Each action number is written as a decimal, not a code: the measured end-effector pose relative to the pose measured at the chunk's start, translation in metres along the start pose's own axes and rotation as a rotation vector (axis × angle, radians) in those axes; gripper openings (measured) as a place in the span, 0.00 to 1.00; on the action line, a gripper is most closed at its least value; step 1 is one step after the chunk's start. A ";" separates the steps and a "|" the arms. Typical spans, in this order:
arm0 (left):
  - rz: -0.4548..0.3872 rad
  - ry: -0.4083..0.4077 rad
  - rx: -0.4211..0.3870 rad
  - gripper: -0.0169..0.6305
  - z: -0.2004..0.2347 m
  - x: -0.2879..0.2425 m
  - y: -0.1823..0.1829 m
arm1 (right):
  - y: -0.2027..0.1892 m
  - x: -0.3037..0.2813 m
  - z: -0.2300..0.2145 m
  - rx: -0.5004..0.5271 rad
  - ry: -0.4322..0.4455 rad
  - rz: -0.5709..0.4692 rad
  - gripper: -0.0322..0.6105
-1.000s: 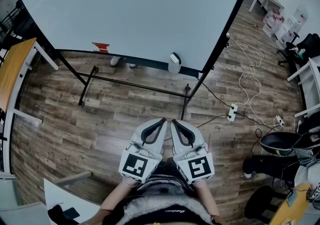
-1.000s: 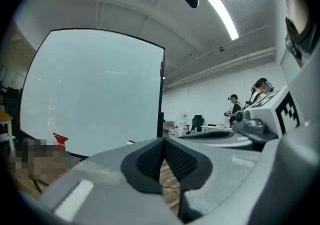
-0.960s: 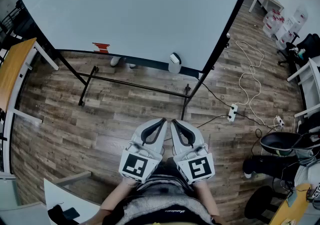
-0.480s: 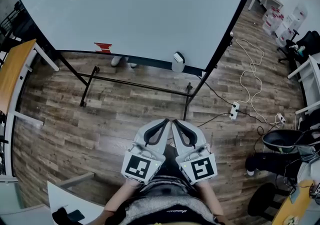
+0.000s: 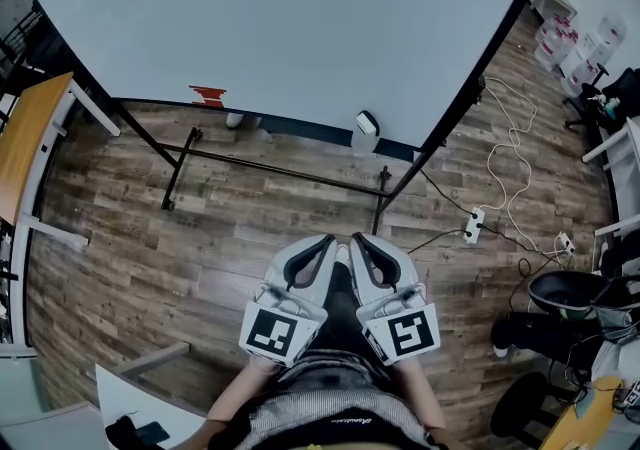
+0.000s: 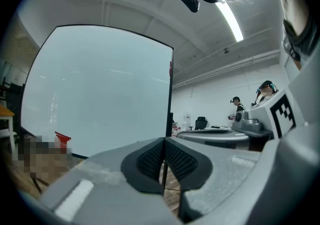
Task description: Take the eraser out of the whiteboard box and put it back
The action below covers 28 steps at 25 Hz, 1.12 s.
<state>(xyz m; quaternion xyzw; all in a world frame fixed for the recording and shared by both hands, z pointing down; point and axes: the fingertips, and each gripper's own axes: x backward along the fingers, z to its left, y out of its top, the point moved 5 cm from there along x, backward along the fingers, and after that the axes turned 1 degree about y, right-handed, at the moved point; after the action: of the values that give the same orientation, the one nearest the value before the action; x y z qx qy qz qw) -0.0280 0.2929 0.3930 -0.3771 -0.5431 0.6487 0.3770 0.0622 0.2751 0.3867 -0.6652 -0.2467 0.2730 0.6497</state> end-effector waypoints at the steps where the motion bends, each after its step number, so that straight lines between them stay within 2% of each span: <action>1: 0.002 0.000 -0.003 0.03 0.005 -0.006 0.001 | 0.000 -0.008 -0.005 -0.003 0.002 -0.001 0.05; 9: 0.005 -0.008 -0.011 0.03 0.047 -0.081 0.017 | 0.010 -0.073 -0.060 -0.024 0.015 -0.022 0.05; 16: 0.026 -0.003 -0.022 0.03 0.073 -0.144 0.032 | 0.015 -0.117 -0.110 -0.053 0.030 -0.001 0.05; 28: 0.052 0.006 -0.029 0.03 0.081 -0.216 0.042 | 0.022 -0.159 -0.176 -0.037 0.087 -0.003 0.05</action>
<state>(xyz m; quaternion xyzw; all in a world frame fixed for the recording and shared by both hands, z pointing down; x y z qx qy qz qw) -0.0111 0.0597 0.3787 -0.3986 -0.5411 0.6493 0.3561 0.0654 0.0374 0.3722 -0.6881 -0.2242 0.2382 0.6478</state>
